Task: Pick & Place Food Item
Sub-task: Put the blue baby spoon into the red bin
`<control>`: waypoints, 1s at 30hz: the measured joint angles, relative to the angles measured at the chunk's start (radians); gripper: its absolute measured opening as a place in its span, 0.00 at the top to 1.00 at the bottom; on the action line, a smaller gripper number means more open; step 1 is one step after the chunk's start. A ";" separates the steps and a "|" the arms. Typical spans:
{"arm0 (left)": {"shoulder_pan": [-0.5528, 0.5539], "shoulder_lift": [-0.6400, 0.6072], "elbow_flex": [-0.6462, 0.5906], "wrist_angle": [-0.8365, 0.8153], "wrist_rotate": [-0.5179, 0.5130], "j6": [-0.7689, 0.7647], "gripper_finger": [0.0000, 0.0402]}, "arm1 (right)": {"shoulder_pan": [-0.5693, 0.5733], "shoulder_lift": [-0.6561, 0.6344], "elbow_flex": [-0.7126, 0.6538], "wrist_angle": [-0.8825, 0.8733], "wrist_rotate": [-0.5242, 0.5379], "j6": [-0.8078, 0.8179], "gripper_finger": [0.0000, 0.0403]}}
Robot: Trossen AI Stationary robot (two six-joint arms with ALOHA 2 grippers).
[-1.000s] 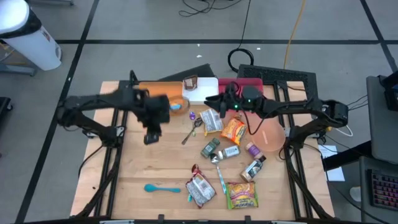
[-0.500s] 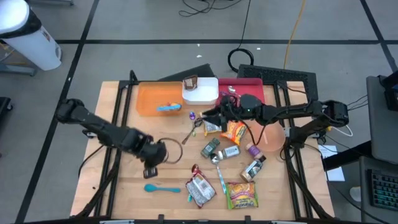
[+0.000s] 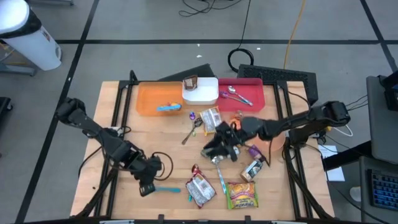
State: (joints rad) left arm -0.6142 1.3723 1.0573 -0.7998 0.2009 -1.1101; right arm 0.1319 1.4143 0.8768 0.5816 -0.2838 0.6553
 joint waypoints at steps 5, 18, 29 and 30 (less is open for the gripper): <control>-0.031 0.024 0.000 -0.001 0.000 -0.076 0.79 | 0.125 0.000 0.000 -0.003 0.140 -0.066 0.59; -0.133 0.174 0.000 0.178 -0.046 -0.064 0.79 | 0.167 0.000 0.000 -0.012 0.314 -0.126 0.59; -0.132 0.256 0.000 0.129 -0.072 0.206 0.79 | 0.113 0.000 0.000 -0.054 0.314 -0.098 0.59; -0.128 0.262 0.000 0.126 -0.072 0.230 0.79 | 0.109 0.000 0.000 -0.058 0.314 -0.090 0.59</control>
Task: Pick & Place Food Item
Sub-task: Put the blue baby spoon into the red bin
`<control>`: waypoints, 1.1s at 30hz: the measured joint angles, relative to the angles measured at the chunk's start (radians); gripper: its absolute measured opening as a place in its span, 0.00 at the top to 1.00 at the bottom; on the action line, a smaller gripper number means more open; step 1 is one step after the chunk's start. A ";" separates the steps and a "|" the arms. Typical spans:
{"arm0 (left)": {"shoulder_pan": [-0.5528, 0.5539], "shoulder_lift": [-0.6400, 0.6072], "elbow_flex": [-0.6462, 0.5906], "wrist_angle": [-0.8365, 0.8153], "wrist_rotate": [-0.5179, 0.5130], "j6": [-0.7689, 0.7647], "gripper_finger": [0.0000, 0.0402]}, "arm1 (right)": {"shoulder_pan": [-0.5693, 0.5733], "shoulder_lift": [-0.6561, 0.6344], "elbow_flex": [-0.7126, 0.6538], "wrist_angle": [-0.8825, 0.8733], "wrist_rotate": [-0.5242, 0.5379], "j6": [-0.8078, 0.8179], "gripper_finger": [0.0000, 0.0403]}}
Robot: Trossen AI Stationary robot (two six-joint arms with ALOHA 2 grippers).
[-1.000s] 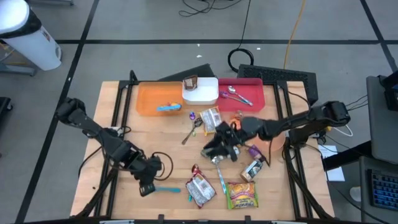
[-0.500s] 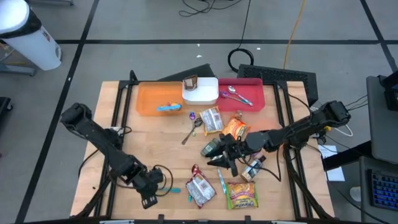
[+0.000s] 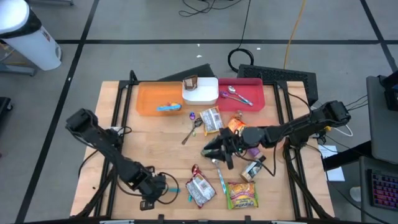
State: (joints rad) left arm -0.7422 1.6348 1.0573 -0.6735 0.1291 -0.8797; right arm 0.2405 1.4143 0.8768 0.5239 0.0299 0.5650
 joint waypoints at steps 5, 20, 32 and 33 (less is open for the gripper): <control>0.009 0.033 0.000 -0.002 0.002 0.081 0.74 | -0.019 0.000 0.000 -0.013 0.000 0.001 0.59; 0.009 0.082 -0.001 -0.032 -0.079 0.172 0.37 | -0.052 0.000 0.000 -0.049 0.000 0.015 0.59; 0.009 0.081 -0.071 -0.004 -0.088 0.171 0.36 | -0.052 0.000 0.000 -0.060 0.000 0.017 0.59; 0.009 0.081 -0.077 -0.003 -0.087 0.171 0.36 | -0.052 0.000 0.000 -0.060 0.000 0.017 0.59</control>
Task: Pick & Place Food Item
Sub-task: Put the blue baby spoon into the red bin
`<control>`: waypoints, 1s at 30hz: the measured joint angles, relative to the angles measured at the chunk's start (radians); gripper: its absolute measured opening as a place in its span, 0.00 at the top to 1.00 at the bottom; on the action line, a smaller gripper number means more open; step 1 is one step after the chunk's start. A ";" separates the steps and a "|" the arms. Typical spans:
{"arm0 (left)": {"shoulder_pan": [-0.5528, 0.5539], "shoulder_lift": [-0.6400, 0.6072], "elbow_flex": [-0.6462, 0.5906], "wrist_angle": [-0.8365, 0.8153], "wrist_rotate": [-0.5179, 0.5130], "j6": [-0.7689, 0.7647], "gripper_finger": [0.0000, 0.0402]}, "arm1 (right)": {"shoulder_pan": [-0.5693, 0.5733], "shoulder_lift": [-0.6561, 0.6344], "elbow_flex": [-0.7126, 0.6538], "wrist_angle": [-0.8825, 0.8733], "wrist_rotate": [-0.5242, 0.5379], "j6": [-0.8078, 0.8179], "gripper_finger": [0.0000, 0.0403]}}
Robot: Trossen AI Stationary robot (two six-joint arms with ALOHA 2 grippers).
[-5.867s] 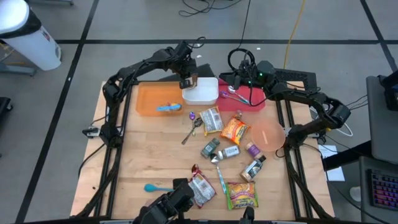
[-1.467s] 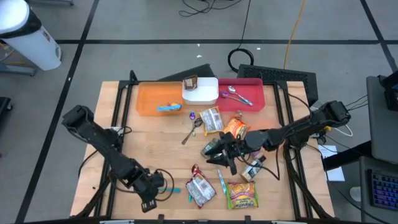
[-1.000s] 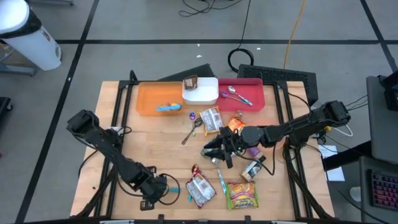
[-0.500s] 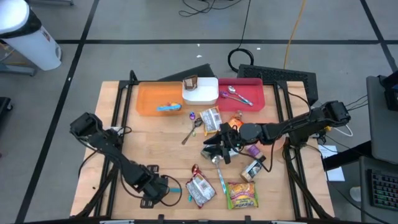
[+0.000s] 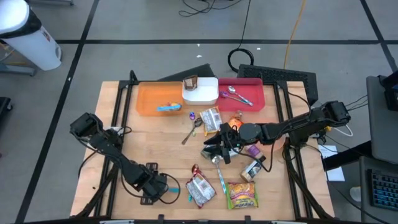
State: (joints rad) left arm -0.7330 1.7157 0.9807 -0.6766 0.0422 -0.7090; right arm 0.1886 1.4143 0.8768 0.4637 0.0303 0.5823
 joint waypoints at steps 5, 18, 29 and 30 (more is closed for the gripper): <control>0.000 0.000 -0.023 0.000 0.001 0.000 0.36 | 0.000 0.000 0.000 -0.005 0.000 0.000 0.59; 0.000 -0.002 -0.031 -0.003 0.009 0.000 0.48 | 0.000 0.000 0.000 -0.006 0.003 -0.013 0.59; 0.002 -0.002 -0.031 -0.005 0.032 -0.006 0.68 | 0.000 0.000 0.000 -0.006 0.004 -0.018 0.59; 0.002 -0.002 -0.031 -0.004 0.037 -0.006 0.70 | 0.000 0.000 0.000 -0.006 0.003 -0.018 0.59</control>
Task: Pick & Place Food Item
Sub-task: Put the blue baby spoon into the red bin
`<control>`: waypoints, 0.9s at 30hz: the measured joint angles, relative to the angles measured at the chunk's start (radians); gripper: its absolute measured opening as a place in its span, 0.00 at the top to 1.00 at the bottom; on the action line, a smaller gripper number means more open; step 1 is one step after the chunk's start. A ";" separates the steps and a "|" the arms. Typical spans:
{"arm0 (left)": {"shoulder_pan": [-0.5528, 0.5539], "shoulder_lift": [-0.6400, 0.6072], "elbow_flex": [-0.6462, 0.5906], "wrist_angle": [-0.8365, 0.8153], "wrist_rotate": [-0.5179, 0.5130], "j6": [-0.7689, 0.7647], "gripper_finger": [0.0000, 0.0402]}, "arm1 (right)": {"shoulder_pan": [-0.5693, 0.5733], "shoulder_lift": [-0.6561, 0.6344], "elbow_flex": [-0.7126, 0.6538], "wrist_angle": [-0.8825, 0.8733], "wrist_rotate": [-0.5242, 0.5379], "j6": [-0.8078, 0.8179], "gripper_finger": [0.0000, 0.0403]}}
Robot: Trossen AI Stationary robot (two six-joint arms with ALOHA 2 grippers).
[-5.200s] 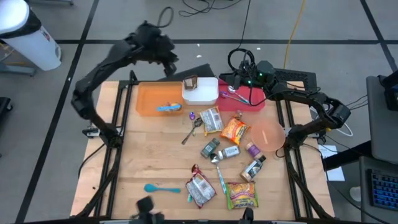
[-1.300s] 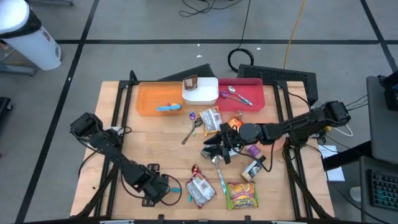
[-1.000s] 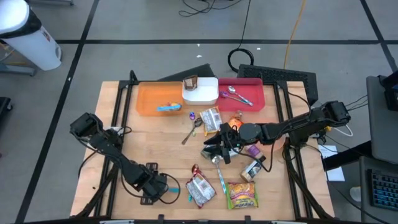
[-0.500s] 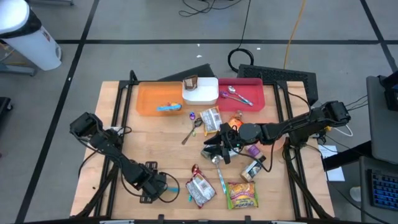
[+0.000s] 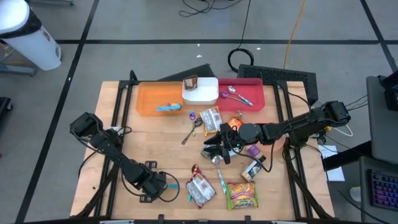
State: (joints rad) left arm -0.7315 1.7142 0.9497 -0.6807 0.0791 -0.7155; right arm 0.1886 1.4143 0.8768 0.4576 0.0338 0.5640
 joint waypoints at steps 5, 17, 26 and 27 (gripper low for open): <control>0.020 0.001 0.000 0.000 0.027 -0.023 0.77 | 0.000 0.000 0.000 0.000 0.000 0.000 0.59; 0.129 0.002 0.001 0.005 0.118 -0.018 0.91 | -0.013 0.000 0.000 0.000 0.000 0.002 0.59; 0.192 -0.023 0.001 0.002 0.179 0.058 0.91 | -0.027 0.000 0.000 0.000 -0.004 0.015 0.59; 0.200 -0.034 0.002 0.001 0.179 0.064 0.91 | -0.032 0.000 0.000 0.000 -0.005 0.015 0.59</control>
State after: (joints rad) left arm -0.5317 1.6803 0.9512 -0.6796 0.2581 -0.6510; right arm 0.1571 1.4143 0.8768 0.4580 0.0285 0.5793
